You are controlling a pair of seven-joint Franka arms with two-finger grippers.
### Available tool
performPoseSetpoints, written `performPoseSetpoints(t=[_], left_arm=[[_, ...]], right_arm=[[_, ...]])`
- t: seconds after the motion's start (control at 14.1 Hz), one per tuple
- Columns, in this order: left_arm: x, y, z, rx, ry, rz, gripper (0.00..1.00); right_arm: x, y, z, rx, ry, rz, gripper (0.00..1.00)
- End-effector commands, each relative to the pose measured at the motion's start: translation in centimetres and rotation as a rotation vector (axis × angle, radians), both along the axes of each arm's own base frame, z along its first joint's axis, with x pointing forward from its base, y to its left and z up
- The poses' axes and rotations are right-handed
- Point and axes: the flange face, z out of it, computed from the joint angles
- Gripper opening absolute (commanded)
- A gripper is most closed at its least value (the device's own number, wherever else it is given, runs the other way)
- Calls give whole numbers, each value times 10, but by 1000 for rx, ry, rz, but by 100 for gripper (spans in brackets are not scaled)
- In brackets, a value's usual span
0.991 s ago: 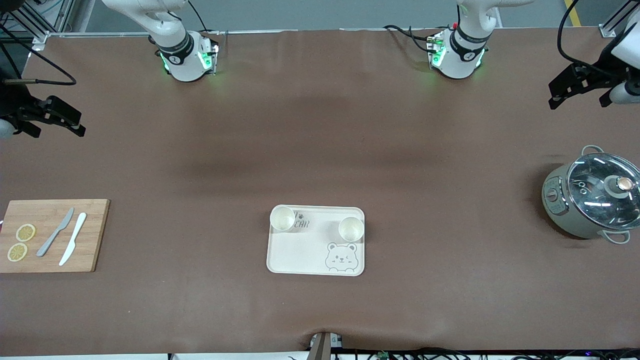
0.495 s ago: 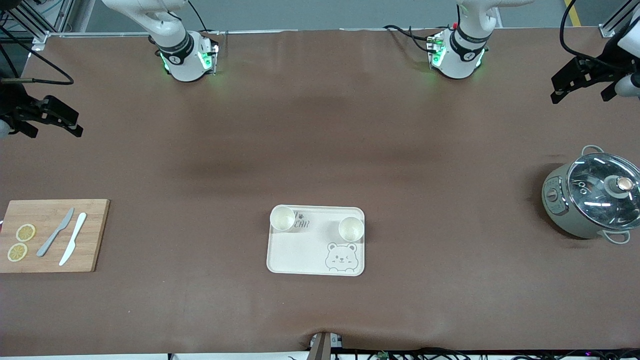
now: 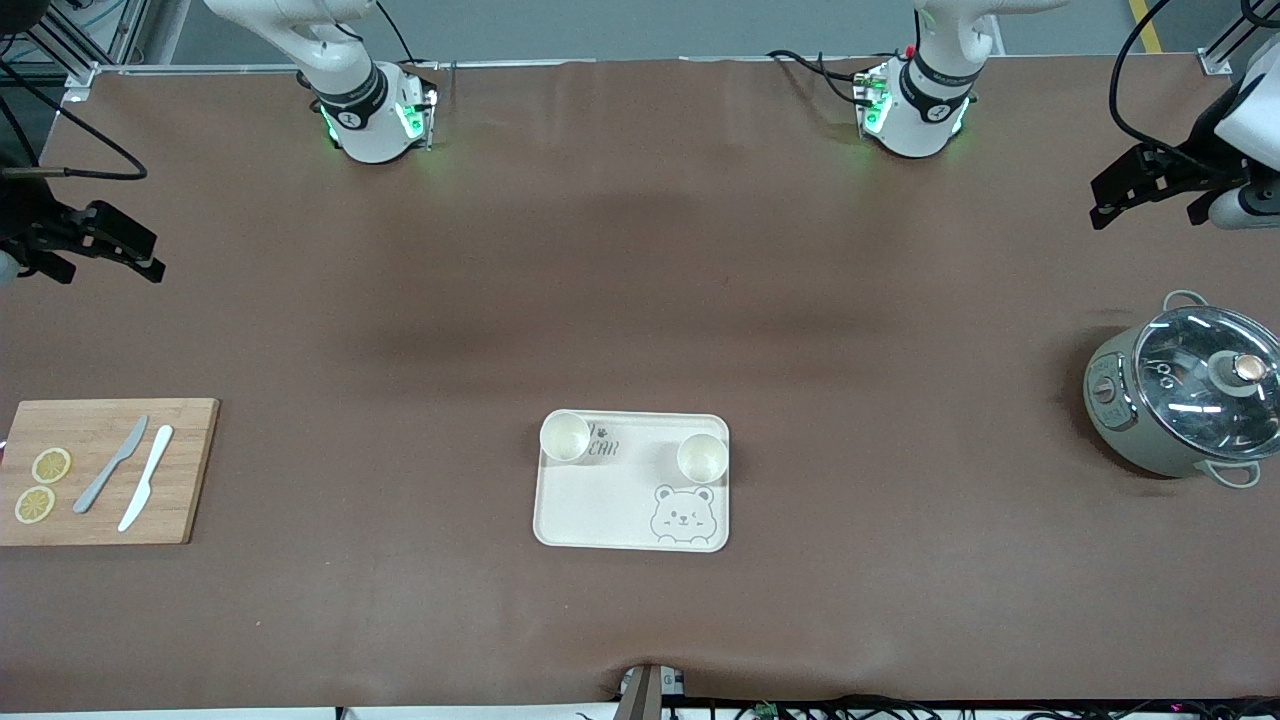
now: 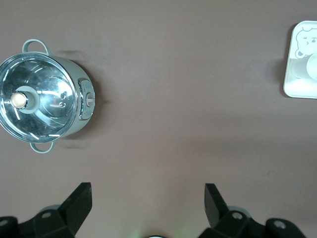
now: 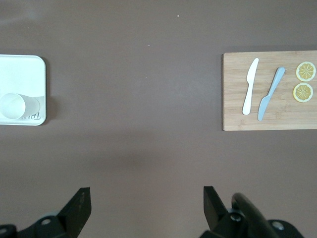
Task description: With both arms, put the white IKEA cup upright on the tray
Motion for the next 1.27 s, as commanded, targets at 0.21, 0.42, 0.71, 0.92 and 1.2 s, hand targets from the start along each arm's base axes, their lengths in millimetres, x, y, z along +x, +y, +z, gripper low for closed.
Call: performPoseSetpoints(t=[0.21, 0.42, 0.71, 0.92, 1.2], left_arm=[[-7, 3, 16, -19, -25, 8, 100], [-7, 6, 17, -20, -25, 13, 100], [-6, 15, 16, -20, -22, 20, 100], [-6, 16, 16, -20, -20, 19, 100], [-3, 15, 12, -21, -12, 17, 100]], right_arm=[[3, 1, 5, -16, -2, 7, 100], [3, 3, 5, -16, -4, 9, 100], [3, 3, 5, -16, -5, 10, 100], [3, 2, 5, -16, -7, 7, 100], [4, 2, 6, -16, -8, 6, 100]])
